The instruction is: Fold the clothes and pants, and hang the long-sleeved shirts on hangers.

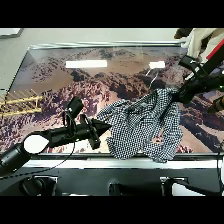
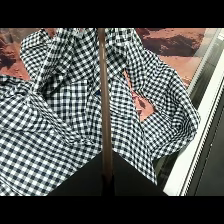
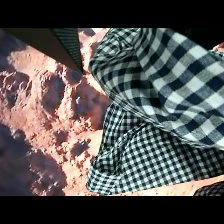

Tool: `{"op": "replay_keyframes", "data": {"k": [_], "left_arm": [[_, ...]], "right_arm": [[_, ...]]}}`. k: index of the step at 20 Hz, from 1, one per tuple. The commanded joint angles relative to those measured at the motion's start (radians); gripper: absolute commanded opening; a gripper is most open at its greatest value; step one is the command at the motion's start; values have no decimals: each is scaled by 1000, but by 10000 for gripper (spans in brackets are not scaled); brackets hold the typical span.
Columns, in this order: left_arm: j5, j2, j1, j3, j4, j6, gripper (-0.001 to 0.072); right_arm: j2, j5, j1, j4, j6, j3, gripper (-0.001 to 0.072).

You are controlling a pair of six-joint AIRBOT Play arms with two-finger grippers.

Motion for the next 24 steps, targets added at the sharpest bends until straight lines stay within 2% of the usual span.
{"op": "replay_keyframes", "data": {"k": [1, 6, 9, 12, 15, 17, 18, 19, 21, 22, 24], "left_arm": [[-1, -1, -1, 1, 0, 0, 18], [-46, -1, -1, 1, 0, 0, 18], [-45, -1, -1, 1, 0, 0, 18], [-45, -1, -1, 1, 0, 0, 18], [-45, -1, -1, 1, 0, 0, 18], [-45, -1, -1, 1, 0, 0, 18], [-45, -1, -1, 1, 0, 0, 18], [-45, -1, -1, 1, 0, 0, 18], [-45, -1, -1, 1, 0, -1, 18], [-45, -1, -1, 1, 0, -5, 18], [-45, 0, -1, 1, 0, -11, 19]], "right_arm": [[-25, -48, 0, 27, -30, 1, 548], [-18, -82, 0, 48, -58, 1, 549], [-29, -19, 0, 137, -90, 1, 541], [-52, 80, 0, 158, -95, 0, 540], [-71, 101, 0, 173, -110, 0, 535], [-77, 101, 0, 172, -128, -1, 467], [-81, 98, 0, 171, -132, -1, 385], [-82, 98, 0, 167, -134, -1, 243], [-80, 107, 0, 151, -135, -1, 69], [-79, 114, 0, 140, -135, -1, 28], [-66, 113, 0, 118, -135, -1, 27]]}}
